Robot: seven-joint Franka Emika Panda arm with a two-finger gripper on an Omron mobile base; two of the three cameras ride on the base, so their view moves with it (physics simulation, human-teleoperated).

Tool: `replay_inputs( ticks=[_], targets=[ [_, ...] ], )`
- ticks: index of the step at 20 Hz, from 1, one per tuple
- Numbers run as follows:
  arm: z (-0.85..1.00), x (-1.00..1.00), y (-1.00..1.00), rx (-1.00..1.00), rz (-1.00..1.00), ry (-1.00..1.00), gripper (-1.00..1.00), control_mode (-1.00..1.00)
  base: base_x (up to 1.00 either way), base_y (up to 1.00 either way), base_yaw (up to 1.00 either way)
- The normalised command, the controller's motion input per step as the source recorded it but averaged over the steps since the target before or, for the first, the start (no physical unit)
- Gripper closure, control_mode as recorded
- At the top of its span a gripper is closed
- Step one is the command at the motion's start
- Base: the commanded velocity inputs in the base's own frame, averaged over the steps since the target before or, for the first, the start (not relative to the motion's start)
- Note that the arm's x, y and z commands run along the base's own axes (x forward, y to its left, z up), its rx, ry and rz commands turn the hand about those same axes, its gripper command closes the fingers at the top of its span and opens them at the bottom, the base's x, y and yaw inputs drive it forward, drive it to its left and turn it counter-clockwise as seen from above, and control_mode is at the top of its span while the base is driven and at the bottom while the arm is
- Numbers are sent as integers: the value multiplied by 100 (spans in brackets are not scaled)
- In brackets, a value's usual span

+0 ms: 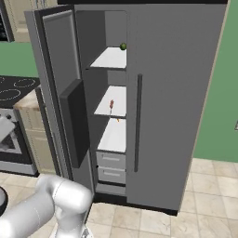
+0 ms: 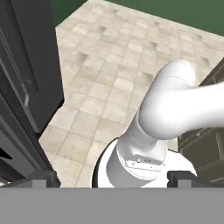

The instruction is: Store the kebab skewer in the freezer for long-term storage. Close the freezer door after placing the cooked food.

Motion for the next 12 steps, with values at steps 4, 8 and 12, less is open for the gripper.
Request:
replay_inputs(
  ticks=[4, 8, 12],
  targets=[
    [-65, 52, -13, -14, -9, -24, -100, -100, 0, 0, 0],
    [-49, 51, -13, -16, 1, -17, -100, -100, 0, 0, 0],
    [-18, 45, -1, -13, 6, -5, -100, -100, 0, 0, 0]
  ],
)
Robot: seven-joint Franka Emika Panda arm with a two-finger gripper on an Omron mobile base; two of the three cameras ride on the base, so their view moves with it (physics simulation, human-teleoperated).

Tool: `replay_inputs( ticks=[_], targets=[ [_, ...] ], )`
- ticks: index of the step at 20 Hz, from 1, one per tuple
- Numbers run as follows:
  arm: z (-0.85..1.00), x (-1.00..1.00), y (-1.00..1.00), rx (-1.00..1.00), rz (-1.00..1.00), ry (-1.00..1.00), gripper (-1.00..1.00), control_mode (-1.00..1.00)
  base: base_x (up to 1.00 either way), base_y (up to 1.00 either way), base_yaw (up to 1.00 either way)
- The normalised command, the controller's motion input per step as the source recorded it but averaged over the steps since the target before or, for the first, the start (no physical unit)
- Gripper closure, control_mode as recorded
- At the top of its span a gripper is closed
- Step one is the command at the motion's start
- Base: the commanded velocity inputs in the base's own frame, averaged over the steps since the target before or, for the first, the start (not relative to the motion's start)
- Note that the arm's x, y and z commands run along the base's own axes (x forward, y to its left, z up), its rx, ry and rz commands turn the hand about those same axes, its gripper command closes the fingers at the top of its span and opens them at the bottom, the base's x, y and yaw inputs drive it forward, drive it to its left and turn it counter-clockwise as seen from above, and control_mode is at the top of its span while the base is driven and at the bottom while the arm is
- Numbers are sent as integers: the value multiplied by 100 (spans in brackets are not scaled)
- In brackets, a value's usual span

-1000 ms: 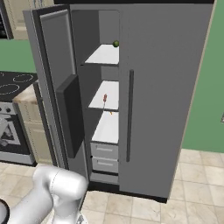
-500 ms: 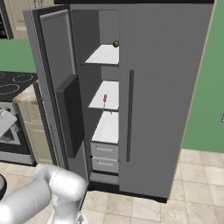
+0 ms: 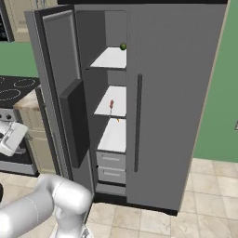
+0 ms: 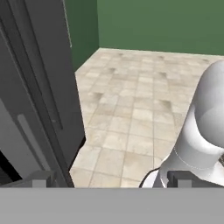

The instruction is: Store the kebab skewer in the freezer for long-term storage. Close the freezer door after placing the cooked food.

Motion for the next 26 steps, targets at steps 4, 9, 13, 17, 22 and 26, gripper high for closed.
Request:
replay_inputs(
  ticks=[4, 9, 13, 17, 22, 26],
  targets=[
    [-2, 27, 2, -7, 9, 6, -100, -100, 0, 0, 0],
    [0, 27, 13, -6, 5, 14, -100, -100, 0, 0, 0],
    [-3, 35, 0, -3, 12, 5, -100, -100, 0, 0, 0],
    [-8, 24, 0, -6, 11, 0, -100, -100, 0, 0, 0],
    [-8, 19, 0, -7, 9, 0, -100, -100, 0, 0, 0],
    [-12, 15, 0, -9, 5, 0, -100, -100, 0, 0, 0]
  ],
)
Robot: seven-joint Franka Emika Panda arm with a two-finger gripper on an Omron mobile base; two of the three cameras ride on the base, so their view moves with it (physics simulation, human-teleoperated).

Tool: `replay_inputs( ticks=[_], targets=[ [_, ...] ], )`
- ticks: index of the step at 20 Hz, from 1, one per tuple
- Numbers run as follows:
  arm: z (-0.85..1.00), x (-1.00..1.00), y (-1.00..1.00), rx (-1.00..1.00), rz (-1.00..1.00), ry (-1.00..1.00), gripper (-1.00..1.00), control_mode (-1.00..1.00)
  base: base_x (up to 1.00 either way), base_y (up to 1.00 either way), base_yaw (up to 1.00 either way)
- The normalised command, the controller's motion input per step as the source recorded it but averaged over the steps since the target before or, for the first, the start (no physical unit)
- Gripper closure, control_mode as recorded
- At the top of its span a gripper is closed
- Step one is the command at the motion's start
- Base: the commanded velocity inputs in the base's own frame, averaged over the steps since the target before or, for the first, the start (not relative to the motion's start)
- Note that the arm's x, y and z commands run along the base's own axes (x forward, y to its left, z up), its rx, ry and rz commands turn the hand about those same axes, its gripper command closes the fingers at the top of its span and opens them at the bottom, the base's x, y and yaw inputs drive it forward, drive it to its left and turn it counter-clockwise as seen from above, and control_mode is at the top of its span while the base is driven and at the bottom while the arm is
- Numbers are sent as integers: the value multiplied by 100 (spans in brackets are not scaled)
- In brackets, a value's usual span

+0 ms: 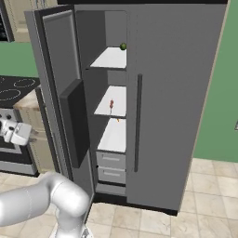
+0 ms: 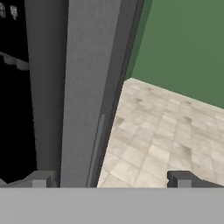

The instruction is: Store the kebab skewer in the freezer for long-term storage. Close the freezer door after placing the cooked food.

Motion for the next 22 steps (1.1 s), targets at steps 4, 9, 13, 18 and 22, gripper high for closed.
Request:
replay_inputs(
  ticks=[4, 9, 13, 18, 22],
  targets=[
    [-5, 16, -1, -10, 2, 7, -100, -100, 0, 0, 0],
    [-6, 20, -1, -11, 0, 5, -100, -100, 0, 0, 0],
    [-13, 26, 0, -10, 0, 0, -100, -100, 0, 0, 0],
    [-17, 25, 0, -9, 0, 0, -100, -100, 0, 0, 0],
    [-17, 19, 0, -8, 0, 0, -100, -100, 0, 0, 0]
  ],
)
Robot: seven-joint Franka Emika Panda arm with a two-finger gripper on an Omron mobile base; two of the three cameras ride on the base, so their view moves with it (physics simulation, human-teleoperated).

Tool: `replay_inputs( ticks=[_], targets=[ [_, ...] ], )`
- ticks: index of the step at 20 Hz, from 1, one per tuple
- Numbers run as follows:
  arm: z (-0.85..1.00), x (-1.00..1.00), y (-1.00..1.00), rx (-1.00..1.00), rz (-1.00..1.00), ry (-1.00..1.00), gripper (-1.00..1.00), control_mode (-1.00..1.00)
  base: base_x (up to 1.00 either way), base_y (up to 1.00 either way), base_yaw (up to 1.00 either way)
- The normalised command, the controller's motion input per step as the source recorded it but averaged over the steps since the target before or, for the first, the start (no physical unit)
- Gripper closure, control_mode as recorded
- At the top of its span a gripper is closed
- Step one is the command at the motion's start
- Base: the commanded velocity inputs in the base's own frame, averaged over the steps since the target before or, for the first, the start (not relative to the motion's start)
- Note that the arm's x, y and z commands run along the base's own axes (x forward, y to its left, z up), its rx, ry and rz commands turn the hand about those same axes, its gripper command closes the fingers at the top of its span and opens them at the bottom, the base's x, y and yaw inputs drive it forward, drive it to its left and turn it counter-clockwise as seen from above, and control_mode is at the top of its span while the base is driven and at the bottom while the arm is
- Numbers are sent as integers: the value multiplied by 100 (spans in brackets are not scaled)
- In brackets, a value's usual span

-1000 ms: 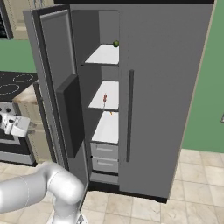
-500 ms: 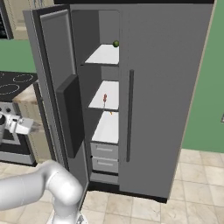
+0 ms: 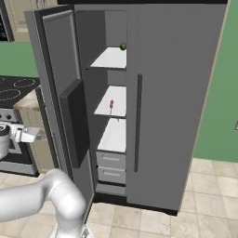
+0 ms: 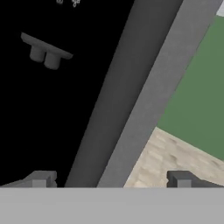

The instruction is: Store the kebab skewer in the freezer for long-term storage. Close the freezer door after placing the cooked food.

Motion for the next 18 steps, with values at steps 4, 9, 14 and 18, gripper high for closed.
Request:
replay_inputs(
  ticks=[4, 9, 14, 18],
  targets=[
    [-13, 18, -3, -7, 0, 0, -100, -100, 0, 0, 0],
    [-2, 17, -24, -4, 0, 3, -100, -100, 0, 0, 0],
    [0, 21, -40, 0, 0, 6, -100, -100, 0, 0, 0],
    [0, 11, -49, 0, 0, 8, -100, -100, 0, 0, 0]
  ],
)
